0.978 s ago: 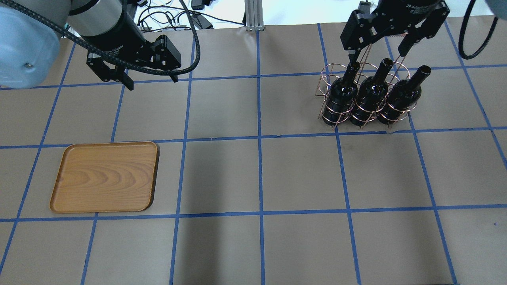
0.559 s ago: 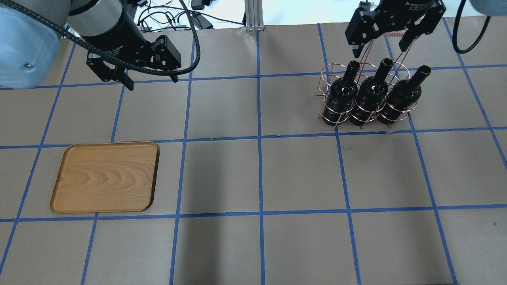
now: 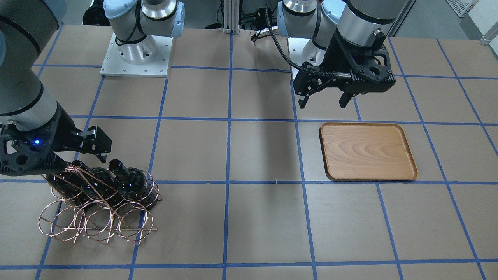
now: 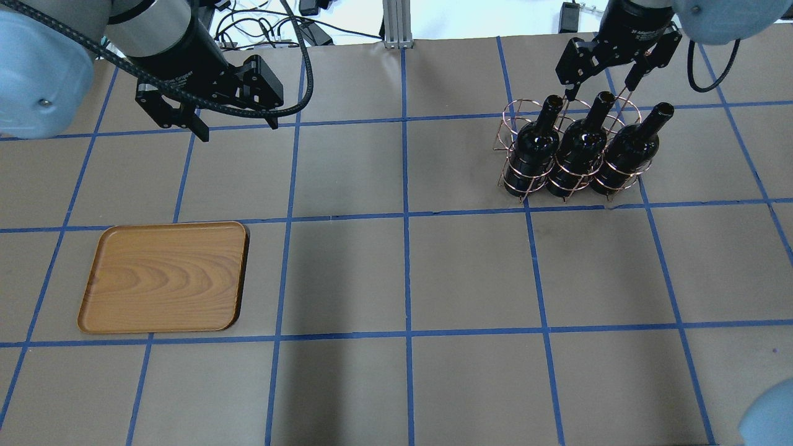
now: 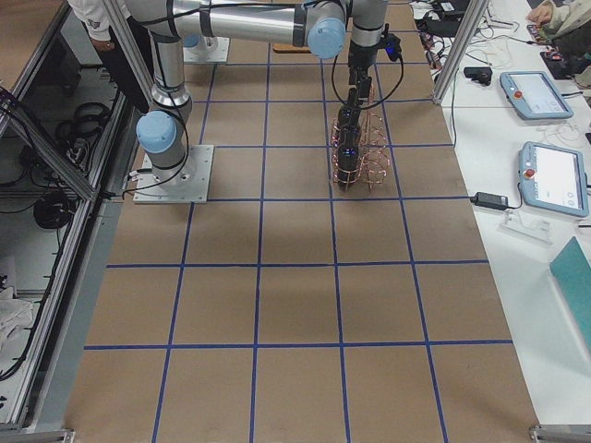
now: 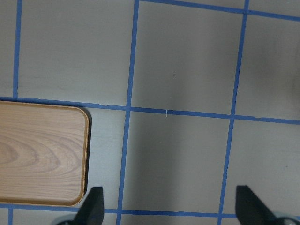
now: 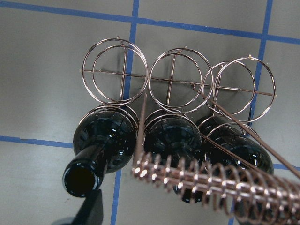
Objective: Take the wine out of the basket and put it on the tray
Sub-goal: 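Lower the right gripper over the middle dark bottle in the wire rack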
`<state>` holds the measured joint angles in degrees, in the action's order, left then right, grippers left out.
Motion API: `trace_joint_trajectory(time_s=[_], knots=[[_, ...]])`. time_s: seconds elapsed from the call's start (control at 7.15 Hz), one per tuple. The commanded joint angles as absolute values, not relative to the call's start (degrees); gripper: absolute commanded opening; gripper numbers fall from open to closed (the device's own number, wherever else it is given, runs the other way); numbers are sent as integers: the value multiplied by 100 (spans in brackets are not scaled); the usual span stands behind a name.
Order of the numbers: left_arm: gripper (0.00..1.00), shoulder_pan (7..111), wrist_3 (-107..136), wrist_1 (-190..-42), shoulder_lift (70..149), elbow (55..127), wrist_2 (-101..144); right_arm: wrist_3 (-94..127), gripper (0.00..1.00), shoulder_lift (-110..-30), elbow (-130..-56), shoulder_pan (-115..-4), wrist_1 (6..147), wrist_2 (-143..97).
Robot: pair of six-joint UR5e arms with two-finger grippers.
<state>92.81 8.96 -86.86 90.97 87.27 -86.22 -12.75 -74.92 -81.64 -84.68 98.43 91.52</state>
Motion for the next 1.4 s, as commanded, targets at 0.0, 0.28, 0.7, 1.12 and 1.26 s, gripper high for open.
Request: trace_joint_trajectory(time_s=[0.0, 0.28, 0.7, 1.12, 1.26], knots=[[100, 9281, 896, -8684, 9097, 8728, -8622, -1441, 99, -7383, -8367, -8385, 10300, 9176], [100, 9281, 896, -8684, 9097, 8728, -8622, -1449, 99, -7357, -8490, -8376, 10301, 9167], [100, 9281, 896, -8684, 9097, 8728, -8622, -1468, 71, -7348, -8499, -8367, 10292, 9211], [100, 9281, 896, -8684, 9097, 8728, -8622, -1678, 58, -7321, -8508, -8254, 10266, 9211], [100, 9281, 896, -8684, 9088, 8728, -8622, -1679, 55, -7321, -8525, -8244, 10257, 9211]])
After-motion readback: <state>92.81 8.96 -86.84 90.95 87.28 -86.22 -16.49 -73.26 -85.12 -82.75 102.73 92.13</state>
